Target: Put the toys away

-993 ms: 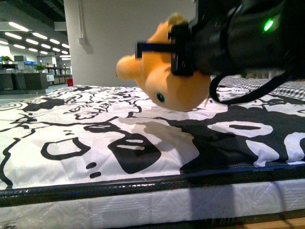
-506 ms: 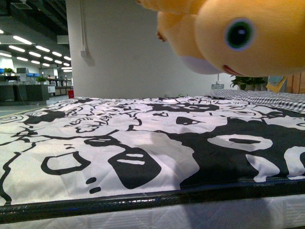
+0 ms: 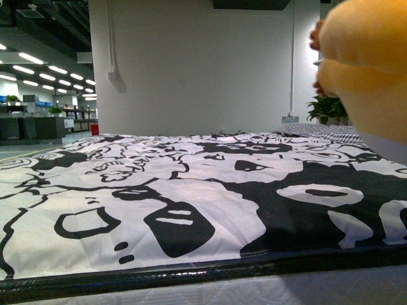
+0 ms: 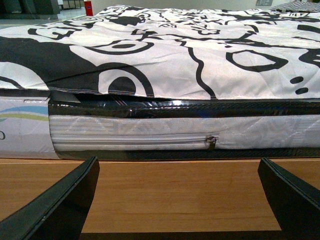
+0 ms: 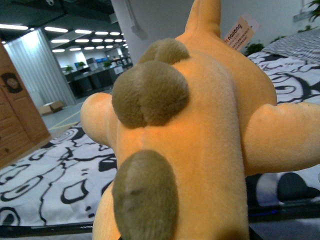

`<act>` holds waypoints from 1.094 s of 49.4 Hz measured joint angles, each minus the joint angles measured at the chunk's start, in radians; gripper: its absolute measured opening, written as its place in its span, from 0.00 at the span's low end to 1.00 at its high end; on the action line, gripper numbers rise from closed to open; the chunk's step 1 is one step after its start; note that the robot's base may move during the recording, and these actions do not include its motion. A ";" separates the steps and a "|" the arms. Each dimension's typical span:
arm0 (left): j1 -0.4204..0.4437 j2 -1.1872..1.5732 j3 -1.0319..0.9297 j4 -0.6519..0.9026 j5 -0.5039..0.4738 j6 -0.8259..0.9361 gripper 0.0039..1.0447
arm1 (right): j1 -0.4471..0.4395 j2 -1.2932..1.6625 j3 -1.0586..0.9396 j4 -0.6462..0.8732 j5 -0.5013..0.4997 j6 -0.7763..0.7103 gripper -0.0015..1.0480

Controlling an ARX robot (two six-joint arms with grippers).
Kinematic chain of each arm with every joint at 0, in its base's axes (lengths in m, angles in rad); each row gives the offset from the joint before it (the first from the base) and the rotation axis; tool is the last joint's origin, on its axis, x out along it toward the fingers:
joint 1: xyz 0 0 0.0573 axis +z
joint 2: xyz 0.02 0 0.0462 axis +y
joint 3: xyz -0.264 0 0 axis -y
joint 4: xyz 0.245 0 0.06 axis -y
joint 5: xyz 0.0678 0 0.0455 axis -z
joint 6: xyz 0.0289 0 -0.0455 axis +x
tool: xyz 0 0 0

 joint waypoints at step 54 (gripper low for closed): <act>0.000 0.000 0.000 0.000 0.000 0.000 0.94 | 0.080 -0.057 -0.363 0.315 0.509 -0.344 0.07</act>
